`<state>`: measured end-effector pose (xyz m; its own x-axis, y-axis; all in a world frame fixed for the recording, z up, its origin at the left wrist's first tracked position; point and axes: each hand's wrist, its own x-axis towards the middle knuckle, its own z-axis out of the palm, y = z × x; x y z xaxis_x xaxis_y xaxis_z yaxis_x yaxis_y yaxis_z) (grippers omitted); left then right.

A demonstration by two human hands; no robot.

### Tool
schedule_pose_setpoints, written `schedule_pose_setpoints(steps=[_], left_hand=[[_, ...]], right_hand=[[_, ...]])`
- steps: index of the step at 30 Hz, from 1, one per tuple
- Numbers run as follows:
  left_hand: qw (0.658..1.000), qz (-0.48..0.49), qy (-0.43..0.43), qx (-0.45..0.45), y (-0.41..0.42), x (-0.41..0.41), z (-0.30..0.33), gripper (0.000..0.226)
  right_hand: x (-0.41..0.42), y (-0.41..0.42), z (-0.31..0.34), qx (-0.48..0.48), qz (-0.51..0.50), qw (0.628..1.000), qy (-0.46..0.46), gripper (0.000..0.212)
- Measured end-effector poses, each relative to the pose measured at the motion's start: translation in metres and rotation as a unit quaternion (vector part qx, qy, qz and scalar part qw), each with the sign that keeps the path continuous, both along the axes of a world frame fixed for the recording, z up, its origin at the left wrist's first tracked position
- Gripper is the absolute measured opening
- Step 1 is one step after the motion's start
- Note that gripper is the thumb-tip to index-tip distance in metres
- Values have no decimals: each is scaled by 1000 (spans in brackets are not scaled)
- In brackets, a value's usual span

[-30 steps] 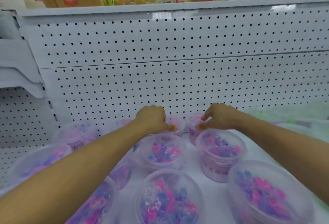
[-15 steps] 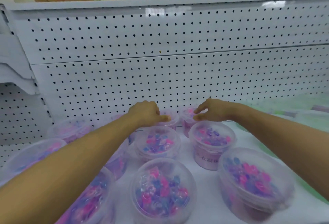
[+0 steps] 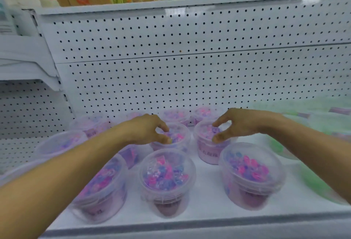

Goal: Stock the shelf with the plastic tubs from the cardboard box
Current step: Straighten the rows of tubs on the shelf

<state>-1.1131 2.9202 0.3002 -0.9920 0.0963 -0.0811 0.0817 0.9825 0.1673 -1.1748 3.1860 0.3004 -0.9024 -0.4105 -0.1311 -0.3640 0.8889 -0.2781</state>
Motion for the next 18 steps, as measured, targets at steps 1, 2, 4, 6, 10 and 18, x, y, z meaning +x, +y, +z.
schedule_pose_setpoints(steps=[1,2,4,6,10,18], left_hand=[[1000,4,3,4,1,-2,-3,53],[1000,9,6,10,3,-3,-5,53],[1000,20,11,21,3,-6,-7,53],[999,26,16,21,5,-7,-8,51],[998,45,20,34,11,3,-7,49],[988,4,83,129,29,98,0,55]], right_hand=[[0,-2,-1,-4,-1,1000,0,75],[2,-3,-2,-9,2,1000,-1,75],[5,-3,-3,-15,8,1000,-2,76],[7,-1,-5,-19,5,1000,0,77],[19,0,-7,-24,12,1000,1,73],[87,55,8,-83,80,993,-3,57]])
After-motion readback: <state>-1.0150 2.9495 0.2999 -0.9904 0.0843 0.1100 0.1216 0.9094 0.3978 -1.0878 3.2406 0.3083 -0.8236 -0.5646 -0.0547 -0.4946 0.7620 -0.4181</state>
